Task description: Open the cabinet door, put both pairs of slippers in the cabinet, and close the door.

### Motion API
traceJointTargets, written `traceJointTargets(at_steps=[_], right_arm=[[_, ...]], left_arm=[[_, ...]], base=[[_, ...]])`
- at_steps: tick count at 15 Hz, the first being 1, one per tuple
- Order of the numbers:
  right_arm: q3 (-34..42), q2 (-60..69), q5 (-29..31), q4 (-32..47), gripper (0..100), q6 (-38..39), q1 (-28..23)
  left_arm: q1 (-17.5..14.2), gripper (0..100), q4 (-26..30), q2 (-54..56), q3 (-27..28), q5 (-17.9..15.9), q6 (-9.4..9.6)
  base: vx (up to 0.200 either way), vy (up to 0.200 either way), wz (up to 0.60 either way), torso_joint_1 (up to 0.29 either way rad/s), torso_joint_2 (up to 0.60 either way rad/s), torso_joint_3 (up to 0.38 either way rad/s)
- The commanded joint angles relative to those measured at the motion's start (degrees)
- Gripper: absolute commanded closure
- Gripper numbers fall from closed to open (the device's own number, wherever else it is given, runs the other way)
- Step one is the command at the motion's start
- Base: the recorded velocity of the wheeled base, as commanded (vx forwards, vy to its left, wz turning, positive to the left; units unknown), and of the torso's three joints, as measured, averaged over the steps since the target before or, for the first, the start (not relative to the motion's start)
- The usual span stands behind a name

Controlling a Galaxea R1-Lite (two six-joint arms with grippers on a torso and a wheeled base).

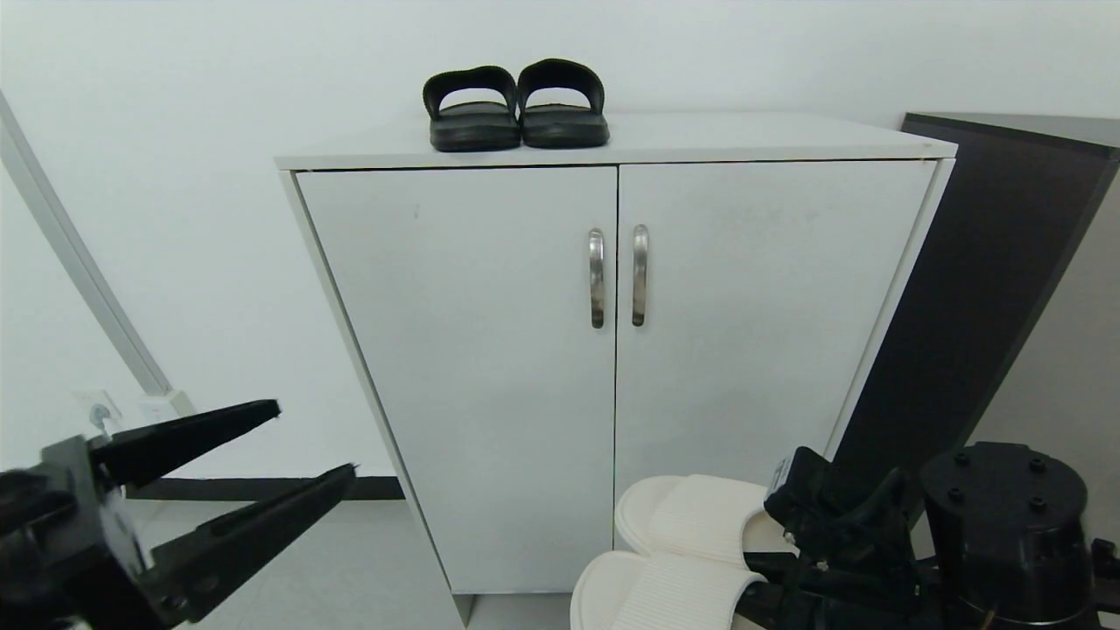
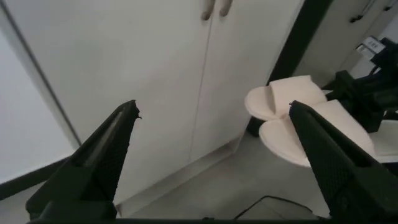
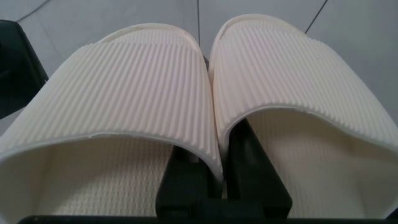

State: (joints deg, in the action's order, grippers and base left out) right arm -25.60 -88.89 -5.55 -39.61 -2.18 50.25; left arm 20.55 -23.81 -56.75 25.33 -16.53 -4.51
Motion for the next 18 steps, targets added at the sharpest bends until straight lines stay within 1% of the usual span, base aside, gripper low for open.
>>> traceJointTargets(at_steps=[1, 2, 3, 4, 5, 6, 7, 8, 10, 11, 13, 14, 15, 16, 17, 18], right_arm=[[0.11, 0.04, 0.01, -0.03, 100, -0.02, 0.02], [0.11, -0.14, -0.08, -0.03, 100, -0.02, 0.02], [0.2, -0.23, -0.17, 0.06, 100, -0.02, 0.02], [0.64, -0.49, -0.52, 0.06, 100, -0.02, 0.02], [0.64, -0.58, -0.52, 0.06, 100, -0.02, 0.02], [0.55, -0.84, -0.52, -0.03, 100, -0.02, 0.02], [0.55, -1.02, -0.52, -0.03, 100, -0.02, 0.02], [0.55, -1.28, -0.52, -0.03, 100, -0.02, 0.02], [0.55, -1.19, -0.52, -0.03, 100, -0.02, 0.02], [0.64, -1.28, -0.52, -0.03, 100, -0.02, 0.02], [0.64, -1.46, -0.52, -0.03, 100, -0.02, 0.02], [0.55, -1.46, -0.52, -0.03, 100, -0.02, 0.02], [0.55, -1.55, -0.52, -0.03, 100, -0.02, 0.02], [0.55, -1.55, -0.43, -0.03, 100, -0.02, 0.02], [0.55, -1.55, -0.43, -0.03, 100, -0.02, 0.02], [0.46, -1.63, -0.34, -0.03, 100, -0.02, 0.02]], left_arm=[[7.4, 0, -7.31, -12.51, 4.64, 0.97, -1.55], [10.47, 0, -8.71, -15.41, 7.36, 2.38, -4.63], [12.49, 0, -9.15, -16.91, 9.38, 3.17, -6.83], [15.22, 0, -9.24, -18.58, 12.11, 3.35, -8.41], [16.62, 0, -9.24, -19.81, 13.52, 3.17, -8.41], [18.82, 0, -9.15, -22.18, 16.42, 3.17, -8.5], [19.96, 0, -8.54, -23.76, 18.7, 2.91, -8.5], [20.49, 0, -8.27, -26.05, 21.16, 2.12, -8.5], [20.49, 0, -8.36, -31.41, 26.79, -0.26, -8.67], [20.49, 0, -8.36, -33.6, 29.16, -1.22, -9.11], [20.49, 0, -8.45, -37.12, 33.55, -3.77, -11.13], [20.49, 0, -8.45, -39.14, 36.37, -4.74, -12.63], [20.4, 0, -8.45, -40.64, 38.56, -4.83, -13.95], [19.96, 0, -8.36, -41.95, 40.94, -4.91, -16.5], [19.35, 0, -8.27, -42.57, 41.9, -5.27, -17.81], [18.38, 0, -8.18, -43.36, 42.96, -7.11, -18.69]], base=[[0.0, 0.0, 0.0, 0.0, 0.0, 0.0], [0.0, 0.0, 0.0, 0.0, 0.0, 0.0], [0.0, 0.0, 0.0, 0.0, 0.0, 0.0], [0.0, 0.0, 0.0, 0.0, 0.0, 0.0], [0.0, 0.0, 0.0, 0.0, 0.0, 0.0], [0.0, 0.0, 0.0, 0.0, 0.0, 0.0], [0.0, 0.0, 0.0, 0.0, 0.0, 0.0], [0.0, 0.0, 0.0, 0.0, 0.0, 0.0], [0.0, 0.0, 0.0, 0.0, 0.0, 0.0], [0.0, 0.0, 0.0, 0.0, 0.0, 0.0], [0.0, 0.0, 0.0, 0.0, 0.0, 0.0], [0.0, 0.0, 0.0, 0.0, 0.0, 0.0], [0.0, 0.0, 0.0, 0.0, 0.0, 0.0], [0.0, 0.0, 0.0, 0.0, 0.0, 0.0], [0.0, 0.0, 0.0, 0.0, 0.0, 0.0], [0.0, 0.0, 0.0, 0.0, 0.0, 0.0]])
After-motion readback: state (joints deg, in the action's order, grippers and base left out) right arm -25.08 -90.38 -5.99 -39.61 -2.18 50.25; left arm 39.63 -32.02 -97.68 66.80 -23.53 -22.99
